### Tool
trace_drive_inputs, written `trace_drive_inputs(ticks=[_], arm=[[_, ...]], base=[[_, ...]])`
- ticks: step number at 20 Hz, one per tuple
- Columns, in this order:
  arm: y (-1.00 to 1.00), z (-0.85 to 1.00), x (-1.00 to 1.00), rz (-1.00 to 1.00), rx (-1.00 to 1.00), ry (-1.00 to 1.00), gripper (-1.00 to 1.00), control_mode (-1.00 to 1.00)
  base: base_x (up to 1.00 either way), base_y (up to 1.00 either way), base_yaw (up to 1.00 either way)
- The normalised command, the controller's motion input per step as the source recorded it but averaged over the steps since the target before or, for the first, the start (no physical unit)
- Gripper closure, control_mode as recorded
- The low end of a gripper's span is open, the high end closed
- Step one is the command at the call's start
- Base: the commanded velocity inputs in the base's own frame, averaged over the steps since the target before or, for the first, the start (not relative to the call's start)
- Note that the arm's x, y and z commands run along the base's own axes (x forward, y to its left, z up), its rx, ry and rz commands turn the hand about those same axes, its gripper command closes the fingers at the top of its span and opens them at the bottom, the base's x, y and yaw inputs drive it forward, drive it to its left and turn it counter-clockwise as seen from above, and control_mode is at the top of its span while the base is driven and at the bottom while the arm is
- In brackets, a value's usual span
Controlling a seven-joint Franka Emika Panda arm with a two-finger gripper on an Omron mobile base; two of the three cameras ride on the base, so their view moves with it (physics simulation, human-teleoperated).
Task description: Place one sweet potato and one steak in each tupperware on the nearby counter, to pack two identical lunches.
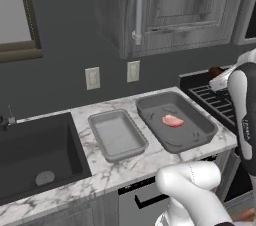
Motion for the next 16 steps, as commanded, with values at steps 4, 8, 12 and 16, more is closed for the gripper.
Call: trace_drive_inputs(ticks=[4, 8, 12, 16], arm=[[-0.3, -0.7, -0.08, -0.01, -0.05, 0.0, 1.0, -1.0], [-0.08, -0.82, 0.01, 0.0, -0.04, 0.0, 1.0, -1.0], [0.0, -0.85, 0.23, 0.0, -0.01, 0.0, 1.0, -1.0], [0.0, -0.61, 0.38, 0.0, 0.0, 0.0, 1.0, -1.0]], base=[[0.0, 0.0, 0.0], [0.0, 0.0, 0.0], [0.0, 0.0, 0.0], [0.0, 0.0, 0.0]])
